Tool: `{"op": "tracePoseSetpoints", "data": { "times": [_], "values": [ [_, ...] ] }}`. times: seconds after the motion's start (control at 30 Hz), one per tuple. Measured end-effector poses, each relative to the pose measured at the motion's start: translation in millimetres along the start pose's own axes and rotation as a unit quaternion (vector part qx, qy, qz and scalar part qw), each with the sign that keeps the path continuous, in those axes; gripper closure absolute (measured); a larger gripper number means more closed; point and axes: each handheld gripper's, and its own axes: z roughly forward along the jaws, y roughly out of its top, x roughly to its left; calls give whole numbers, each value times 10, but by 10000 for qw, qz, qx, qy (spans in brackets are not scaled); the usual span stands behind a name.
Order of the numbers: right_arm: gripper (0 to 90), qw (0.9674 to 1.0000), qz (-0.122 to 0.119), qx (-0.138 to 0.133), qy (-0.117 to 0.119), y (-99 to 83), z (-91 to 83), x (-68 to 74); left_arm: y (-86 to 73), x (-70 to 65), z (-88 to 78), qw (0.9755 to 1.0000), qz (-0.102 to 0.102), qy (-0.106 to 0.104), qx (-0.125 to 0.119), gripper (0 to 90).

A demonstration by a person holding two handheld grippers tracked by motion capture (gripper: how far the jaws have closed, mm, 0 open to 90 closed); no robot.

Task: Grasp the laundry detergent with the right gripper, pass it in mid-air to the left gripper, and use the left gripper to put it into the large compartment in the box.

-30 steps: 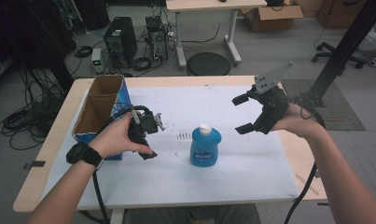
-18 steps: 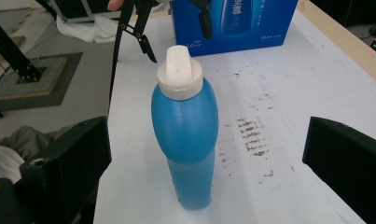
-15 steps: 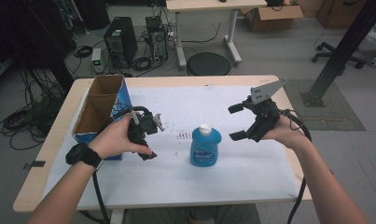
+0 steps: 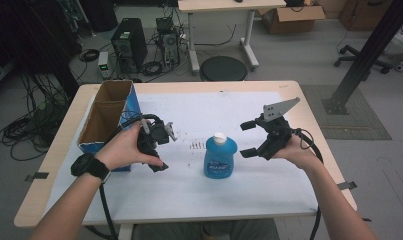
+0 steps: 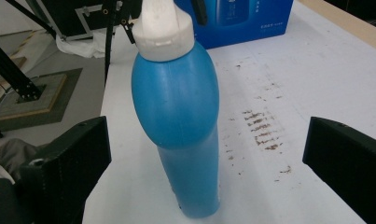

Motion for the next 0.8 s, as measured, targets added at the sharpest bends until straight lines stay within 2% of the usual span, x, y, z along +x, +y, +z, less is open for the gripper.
{"op": "tracePoseSetpoints", "data": {
  "times": [0.2,0.43,0.6,0.8],
  "values": [
    [1,9998,174,-126,-55,-105,136,-13,-2,-10,-3,10000,12,4,2,40],
    [6,9996,156,-252,-2,-186,279,7,3,-28,4,10000,57,4,15,40],
    [5,9995,202,-236,62,-226,380,18,-2,-30,16,10000,45,-10,-3,40],
    [17,9995,121,-263,119,-241,488,37,-10,-31,31,10000,39,-16,-13,40]
  ]
}}
